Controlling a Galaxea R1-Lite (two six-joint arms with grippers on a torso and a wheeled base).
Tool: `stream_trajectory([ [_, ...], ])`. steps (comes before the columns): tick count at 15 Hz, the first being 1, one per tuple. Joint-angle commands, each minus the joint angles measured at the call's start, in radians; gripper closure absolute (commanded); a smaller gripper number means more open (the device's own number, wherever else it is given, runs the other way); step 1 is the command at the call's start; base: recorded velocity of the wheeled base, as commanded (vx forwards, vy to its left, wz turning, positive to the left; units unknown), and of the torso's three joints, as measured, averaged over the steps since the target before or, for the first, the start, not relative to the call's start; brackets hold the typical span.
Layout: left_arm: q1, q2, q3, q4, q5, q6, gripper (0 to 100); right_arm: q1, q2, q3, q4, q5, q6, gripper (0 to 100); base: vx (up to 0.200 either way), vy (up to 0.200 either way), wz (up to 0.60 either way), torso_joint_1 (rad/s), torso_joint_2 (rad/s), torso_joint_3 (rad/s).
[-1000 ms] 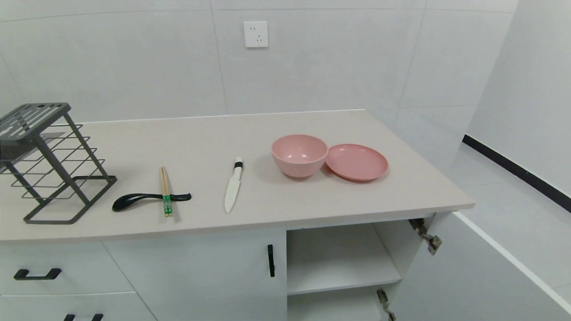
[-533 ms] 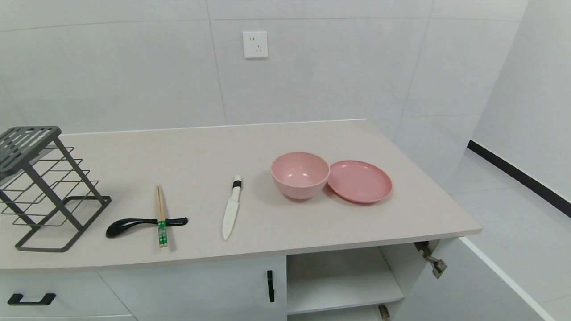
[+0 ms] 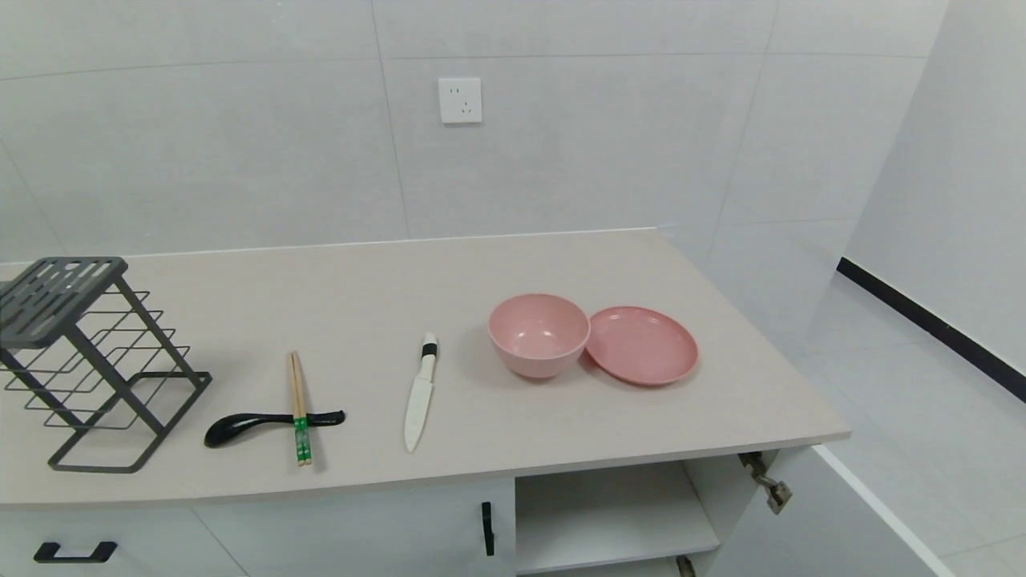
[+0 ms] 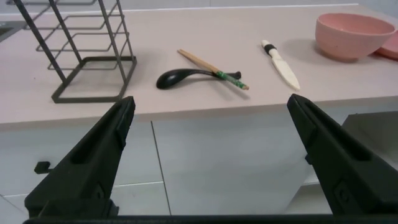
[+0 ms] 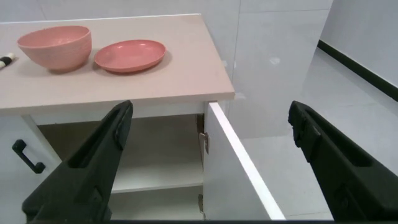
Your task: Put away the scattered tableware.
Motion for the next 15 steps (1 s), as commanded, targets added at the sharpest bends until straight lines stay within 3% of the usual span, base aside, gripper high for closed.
stream_trajectory([
  [1,0.0,0.001,0.0,0.0,0.0,0.0,0,0.0,0.002,0.0,0.0,0.0,0.0,0,0.0,0.0,0.0,0.286,-0.55,-0.261],
  [10,0.0,0.001,0.0,0.0,0.0,0.0,0,0.0,0.002,0.0,0.0,0.0,0.001,0,0.0,0.0,0.0,0.203,-0.38,-0.181],
  [15,0.0,0.001,0.0,0.0,0.0,0.0,0,0.0,0.002,0.0,0.0,0.0,0.001,0,0.0,0.0,0.0,0.026,-0.05,-0.025],
])
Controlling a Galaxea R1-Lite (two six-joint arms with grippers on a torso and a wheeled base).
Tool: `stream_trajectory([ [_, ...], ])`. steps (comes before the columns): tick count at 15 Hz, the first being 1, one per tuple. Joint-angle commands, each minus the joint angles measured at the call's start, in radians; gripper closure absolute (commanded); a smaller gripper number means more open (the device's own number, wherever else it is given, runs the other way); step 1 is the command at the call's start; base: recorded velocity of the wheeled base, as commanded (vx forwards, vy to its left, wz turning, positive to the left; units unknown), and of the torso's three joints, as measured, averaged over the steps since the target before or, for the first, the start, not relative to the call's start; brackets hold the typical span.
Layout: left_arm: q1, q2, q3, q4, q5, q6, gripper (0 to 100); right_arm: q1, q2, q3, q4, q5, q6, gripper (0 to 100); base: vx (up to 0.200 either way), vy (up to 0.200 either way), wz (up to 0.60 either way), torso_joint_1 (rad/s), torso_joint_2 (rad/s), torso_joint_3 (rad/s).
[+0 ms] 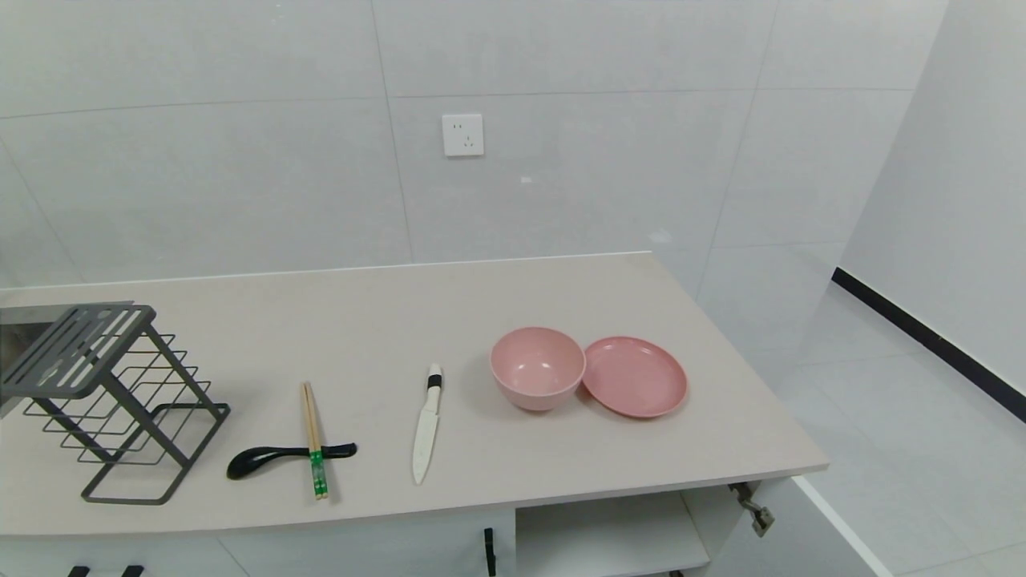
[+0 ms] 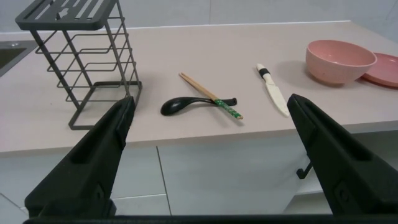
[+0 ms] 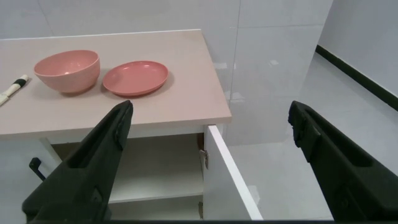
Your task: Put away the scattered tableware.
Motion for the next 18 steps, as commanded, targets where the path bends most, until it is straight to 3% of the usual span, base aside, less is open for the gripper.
stream_trajectory([
  [1,0.002,0.001,0.0,0.0,0.0,0.0,0,0.0,0.002,0.0,0.0,0.0,-0.001,0,0.0,0.0,0.0,0.0,0.0,0.0],
  [6,0.0,0.001,0.0,0.0,0.0,0.0,0,0.0,0.002,0.0,0.0,0.0,-0.001,0,0.0,0.0,0.0,0.013,0.0,0.011],
  [18,0.0,0.001,0.0,0.0,0.0,-0.006,0,0.0,0.002,0.0,0.0,0.0,-0.001,0,0.0,0.0,0.0,0.109,0.0,0.104],
])
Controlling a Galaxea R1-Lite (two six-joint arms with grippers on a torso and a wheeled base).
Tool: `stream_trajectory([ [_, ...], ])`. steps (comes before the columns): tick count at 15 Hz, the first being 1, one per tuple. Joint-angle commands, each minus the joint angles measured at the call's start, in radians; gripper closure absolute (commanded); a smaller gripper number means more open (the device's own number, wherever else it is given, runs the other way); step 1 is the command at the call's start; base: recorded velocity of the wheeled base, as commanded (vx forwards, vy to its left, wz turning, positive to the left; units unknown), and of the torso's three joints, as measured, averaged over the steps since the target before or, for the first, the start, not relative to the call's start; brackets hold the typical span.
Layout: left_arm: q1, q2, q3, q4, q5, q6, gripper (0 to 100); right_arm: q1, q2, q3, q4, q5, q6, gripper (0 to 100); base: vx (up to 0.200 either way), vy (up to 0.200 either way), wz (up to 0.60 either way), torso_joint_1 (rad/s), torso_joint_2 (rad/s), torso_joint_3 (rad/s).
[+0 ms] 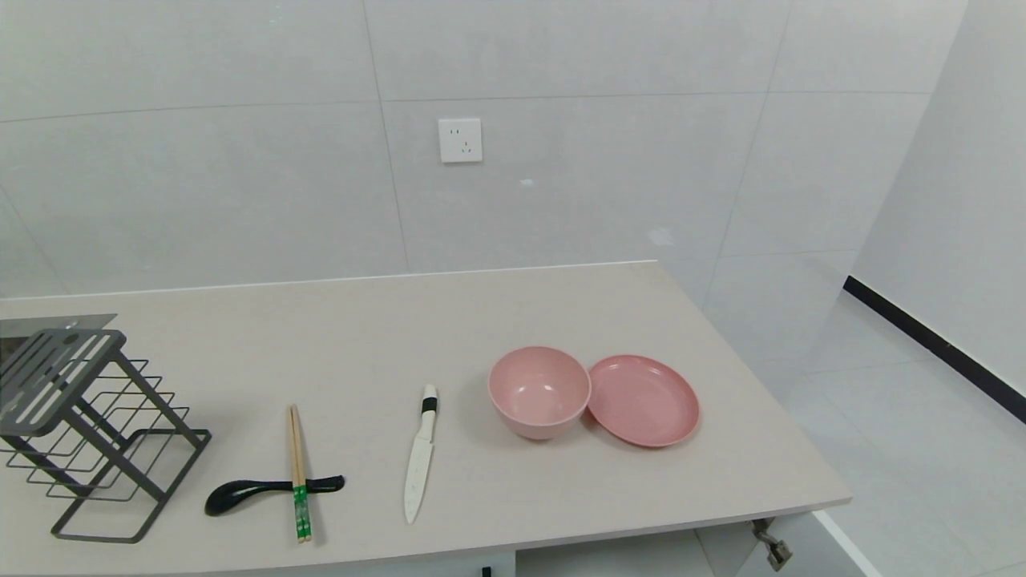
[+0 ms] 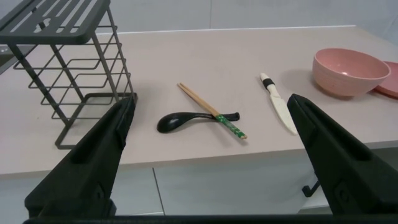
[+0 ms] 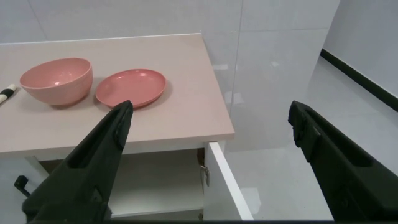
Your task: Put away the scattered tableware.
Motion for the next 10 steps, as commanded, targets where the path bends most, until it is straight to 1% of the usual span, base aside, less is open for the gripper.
stream_trajectory([
  [1,0.0,0.001,0.0,0.0,0.0,-0.001,0,0.0,0.002,0.0,0.0,0.001,-0.001,0,0.0,0.0,0.0,0.178,-0.04,0.163],
  [3,0.0,0.001,0.0,-0.002,0.001,-0.005,0,0.0,0.002,0.0,0.0,0.001,-0.001,0,0.0,0.0,0.0,0.232,-0.04,0.178],
  [4,0.0,0.001,0.0,-0.002,0.001,-0.007,0,0.0,0.002,0.0,0.0,0.001,-0.001,0,0.0,0.0,0.0,0.124,-0.01,0.095],
  [8,0.0,0.001,0.0,0.0,0.0,0.005,0,0.0,0.002,-0.001,0.0,0.001,-0.001,0,0.0,0.0,0.0,0.016,0.0,0.012],
  [10,0.002,0.001,0.0,0.001,-0.005,0.019,0,0.0,0.002,-0.001,0.0,0.001,-0.001,0,0.0,0.0,0.0,0.0,0.0,0.0],
])
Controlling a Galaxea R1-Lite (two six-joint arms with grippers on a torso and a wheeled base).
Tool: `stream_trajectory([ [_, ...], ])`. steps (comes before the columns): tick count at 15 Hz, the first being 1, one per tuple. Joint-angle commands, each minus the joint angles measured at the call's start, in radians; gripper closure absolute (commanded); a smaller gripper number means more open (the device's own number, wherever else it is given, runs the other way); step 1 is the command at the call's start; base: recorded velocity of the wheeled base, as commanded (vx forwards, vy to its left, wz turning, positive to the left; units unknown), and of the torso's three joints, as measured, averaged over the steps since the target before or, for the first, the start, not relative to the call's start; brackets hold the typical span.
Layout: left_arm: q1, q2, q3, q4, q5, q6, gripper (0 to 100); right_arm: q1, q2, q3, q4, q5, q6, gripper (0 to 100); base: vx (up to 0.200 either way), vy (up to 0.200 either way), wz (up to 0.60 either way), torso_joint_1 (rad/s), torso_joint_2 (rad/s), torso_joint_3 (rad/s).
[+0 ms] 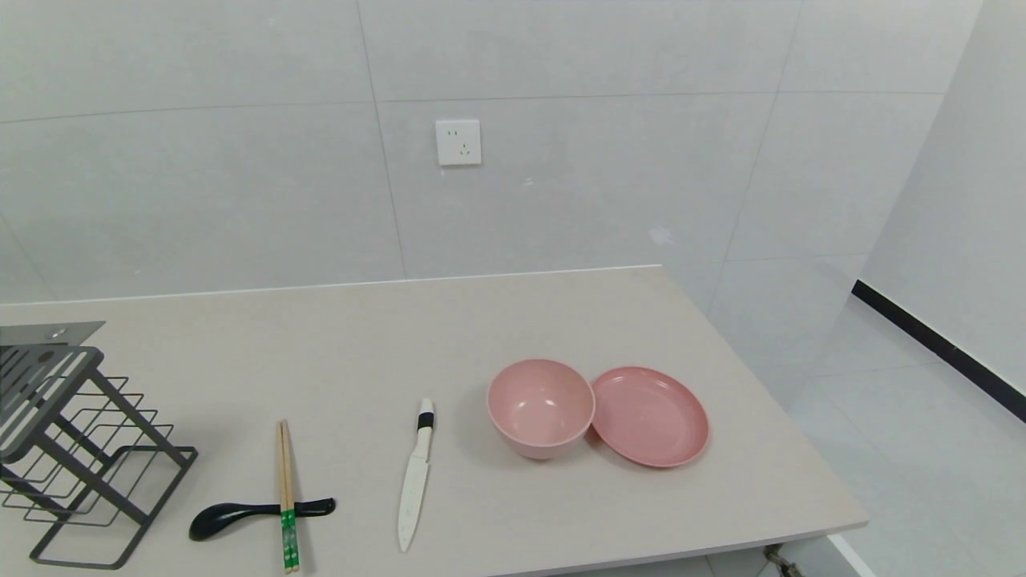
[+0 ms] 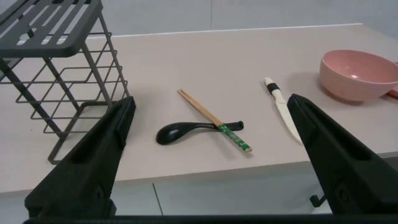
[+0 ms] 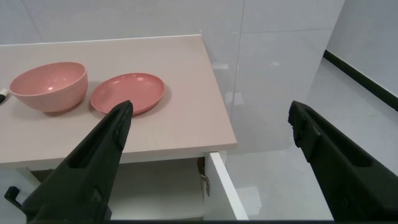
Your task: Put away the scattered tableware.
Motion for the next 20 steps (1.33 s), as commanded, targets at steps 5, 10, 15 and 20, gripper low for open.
stream_trajectory([
  [5,-0.001,0.001,0.0,0.001,-0.006,0.0,0,0.0,0.002,0.001,0.0,0.0,0.0,0,0.0,0.0,0.0,0.0,0.0,0.0],
  [10,-0.001,0.001,0.0,0.001,-0.003,0.0,0,0.0,0.002,0.001,0.0,0.0,0.003,0,0.0,0.0,0.0,0.0,0.0,0.0],
  [15,-0.001,0.001,0.0,0.001,-0.003,0.004,0,-0.001,0.002,-0.026,-0.187,0.013,0.02,0,0.0,0.0,0.0,0.0,0.0,0.0],
  [20,-0.001,0.001,0.0,0.001,-0.003,0.004,0,0.014,0.172,-0.117,-0.08,0.307,0.011,0,0.0,0.0,0.0,0.0,0.0,0.0],
])
